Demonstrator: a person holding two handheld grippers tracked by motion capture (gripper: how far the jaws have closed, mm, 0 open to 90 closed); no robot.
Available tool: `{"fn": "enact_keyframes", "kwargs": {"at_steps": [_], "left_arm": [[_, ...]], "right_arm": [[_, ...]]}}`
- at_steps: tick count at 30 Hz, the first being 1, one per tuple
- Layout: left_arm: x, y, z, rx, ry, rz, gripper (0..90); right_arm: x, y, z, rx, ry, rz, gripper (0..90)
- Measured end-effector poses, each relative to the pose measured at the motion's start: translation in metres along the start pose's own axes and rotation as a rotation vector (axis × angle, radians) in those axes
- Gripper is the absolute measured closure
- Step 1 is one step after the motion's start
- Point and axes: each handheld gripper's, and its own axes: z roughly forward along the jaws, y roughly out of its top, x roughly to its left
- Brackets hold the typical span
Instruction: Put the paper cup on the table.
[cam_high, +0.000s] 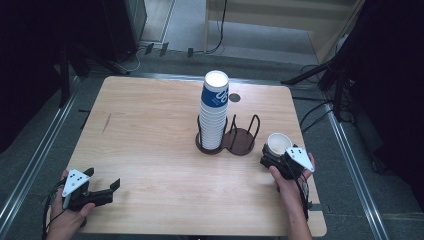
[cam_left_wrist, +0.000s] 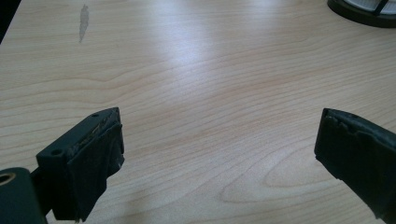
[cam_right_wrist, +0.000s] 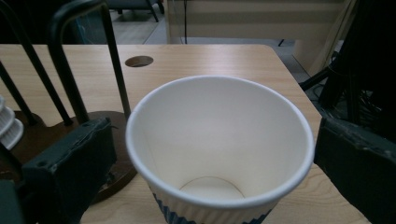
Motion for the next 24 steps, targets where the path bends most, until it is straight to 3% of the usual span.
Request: {"fn": "enact_keyframes", "kwargs": {"at_steps": [18, 24], "left_arm": [[0.000, 0.000, 0.000, 0.002, 0.001, 0.001, 2.0], [0.000, 0.000, 0.000, 0.002, 0.003, 0.001, 2.0]], "right_arm": [[-0.007, 0.008, -0.036, -0.055, 0.043, 0.011, 0.0], [-0.011, 0.008, -0.049, -0.064, 0.049, -0.008, 0.0]]}}
